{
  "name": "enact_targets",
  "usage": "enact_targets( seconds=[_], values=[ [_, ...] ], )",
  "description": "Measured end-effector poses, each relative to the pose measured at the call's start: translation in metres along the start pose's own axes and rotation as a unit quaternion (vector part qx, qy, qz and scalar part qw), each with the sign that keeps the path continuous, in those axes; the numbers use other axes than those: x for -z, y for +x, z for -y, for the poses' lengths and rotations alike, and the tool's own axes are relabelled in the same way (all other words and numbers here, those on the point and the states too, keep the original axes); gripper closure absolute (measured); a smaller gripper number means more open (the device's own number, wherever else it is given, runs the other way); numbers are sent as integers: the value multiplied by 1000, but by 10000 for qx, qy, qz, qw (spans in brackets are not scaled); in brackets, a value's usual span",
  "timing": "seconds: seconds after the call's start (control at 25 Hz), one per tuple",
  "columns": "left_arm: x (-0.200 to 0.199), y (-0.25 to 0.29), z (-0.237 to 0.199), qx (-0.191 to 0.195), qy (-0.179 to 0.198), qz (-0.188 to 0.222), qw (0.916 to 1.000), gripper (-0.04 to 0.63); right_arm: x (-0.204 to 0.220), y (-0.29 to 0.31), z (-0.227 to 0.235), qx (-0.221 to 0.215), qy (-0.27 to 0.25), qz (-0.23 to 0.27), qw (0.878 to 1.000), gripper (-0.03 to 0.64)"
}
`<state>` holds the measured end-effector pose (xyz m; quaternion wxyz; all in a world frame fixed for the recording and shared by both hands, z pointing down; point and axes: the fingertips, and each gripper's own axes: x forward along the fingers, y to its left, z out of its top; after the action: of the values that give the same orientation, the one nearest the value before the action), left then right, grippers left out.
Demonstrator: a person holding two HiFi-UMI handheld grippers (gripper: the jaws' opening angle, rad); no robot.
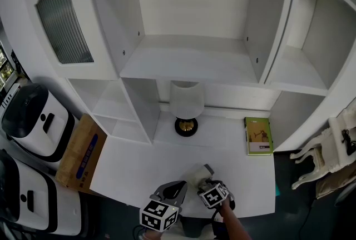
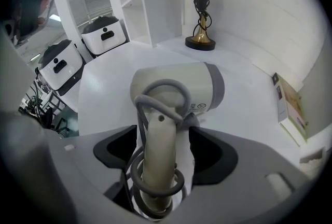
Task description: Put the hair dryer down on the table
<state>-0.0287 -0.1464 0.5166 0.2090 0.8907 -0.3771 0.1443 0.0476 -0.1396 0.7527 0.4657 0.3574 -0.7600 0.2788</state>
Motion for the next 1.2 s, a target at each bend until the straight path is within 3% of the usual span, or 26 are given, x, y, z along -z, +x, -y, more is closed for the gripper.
enact_targets(
  seconds=[0.52, 1.2],
  values=[
    [0, -1, 2, -9, 16, -2, 10000, 595, -1, -6, 1, -70, -40, 126, 9999, 258],
    [4, 10, 8, 44, 22, -79, 10000, 595, 3, -19, 9, -471, 364, 536, 9968, 256]
  ],
)
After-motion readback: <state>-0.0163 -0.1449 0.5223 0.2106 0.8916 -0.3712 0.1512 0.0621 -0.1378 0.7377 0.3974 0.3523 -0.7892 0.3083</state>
